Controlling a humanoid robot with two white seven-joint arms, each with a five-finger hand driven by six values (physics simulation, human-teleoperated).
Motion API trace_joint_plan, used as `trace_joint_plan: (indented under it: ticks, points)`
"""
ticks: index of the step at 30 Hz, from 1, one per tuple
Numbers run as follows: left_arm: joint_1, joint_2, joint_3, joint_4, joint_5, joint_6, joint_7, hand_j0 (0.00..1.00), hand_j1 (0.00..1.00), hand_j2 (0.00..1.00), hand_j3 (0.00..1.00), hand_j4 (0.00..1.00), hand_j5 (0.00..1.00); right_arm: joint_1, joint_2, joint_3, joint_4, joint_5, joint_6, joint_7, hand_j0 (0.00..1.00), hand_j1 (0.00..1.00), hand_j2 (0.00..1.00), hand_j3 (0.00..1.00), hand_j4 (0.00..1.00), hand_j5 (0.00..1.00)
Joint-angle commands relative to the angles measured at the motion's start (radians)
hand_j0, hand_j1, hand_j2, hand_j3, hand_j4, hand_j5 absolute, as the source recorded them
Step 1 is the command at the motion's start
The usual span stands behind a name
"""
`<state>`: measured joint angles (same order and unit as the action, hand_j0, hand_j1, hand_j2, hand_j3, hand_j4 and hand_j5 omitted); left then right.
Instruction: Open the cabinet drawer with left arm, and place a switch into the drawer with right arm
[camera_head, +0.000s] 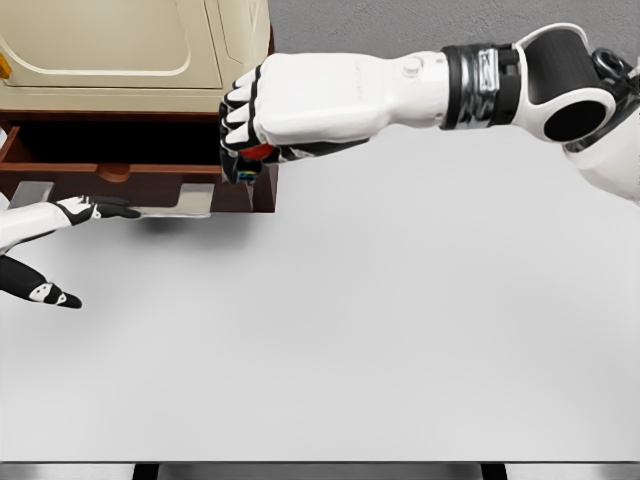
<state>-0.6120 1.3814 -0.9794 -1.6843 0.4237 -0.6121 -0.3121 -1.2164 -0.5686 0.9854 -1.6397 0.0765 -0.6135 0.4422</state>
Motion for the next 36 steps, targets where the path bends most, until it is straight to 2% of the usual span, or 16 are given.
trace_joint_plan:
  ticks: [1,4,12,18,24,28,36]
  points:
    - [0.000,0.011,0.002,-0.008,0.010,0.001,-0.001,1.00,1.00,1.00,1.00,1.00,1.00,0.000,0.019,0.002,0.008,-0.006,0.003,0.001,0.49,0.49,0.49,0.49,0.49,0.49]
    - [0.000,0.019,0.010,-0.008,0.017,0.001,0.002,1.00,1.00,1.00,1.00,1.00,1.00,-0.006,0.042,0.004,0.021,-0.006,0.003,0.004,0.49,0.49,0.49,0.49,0.49,0.49]
    - [0.000,0.018,0.035,0.000,0.017,0.001,0.008,1.00,1.00,1.00,1.00,1.00,1.00,-0.041,0.111,0.013,0.149,-0.003,0.003,0.041,0.49,0.49,0.49,0.49,0.49,0.49]
    - [-0.002,0.013,0.036,0.003,0.017,0.001,0.010,1.00,1.00,1.00,1.00,1.00,1.00,-0.064,0.193,0.039,0.210,-0.001,0.003,0.046,0.49,0.49,0.49,0.49,0.49,0.49]
    - [-0.002,0.004,0.036,0.003,0.015,0.001,0.010,1.00,1.00,1.00,1.00,1.00,1.00,-0.094,0.257,0.055,0.325,0.000,0.003,0.046,0.49,0.49,0.49,0.49,0.49,0.49]
    - [0.000,0.002,0.035,0.003,0.015,0.001,0.010,1.00,1.00,1.00,1.00,1.00,1.00,-0.107,0.319,0.070,0.385,0.002,0.003,0.046,0.49,0.49,0.49,0.49,0.49,0.49]
    - [-0.002,-0.001,0.035,0.003,0.014,0.001,0.008,1.00,1.00,1.00,1.00,1.00,1.00,-0.117,0.394,0.084,0.505,0.006,0.003,0.046,0.49,0.49,0.49,0.49,0.49,0.49]
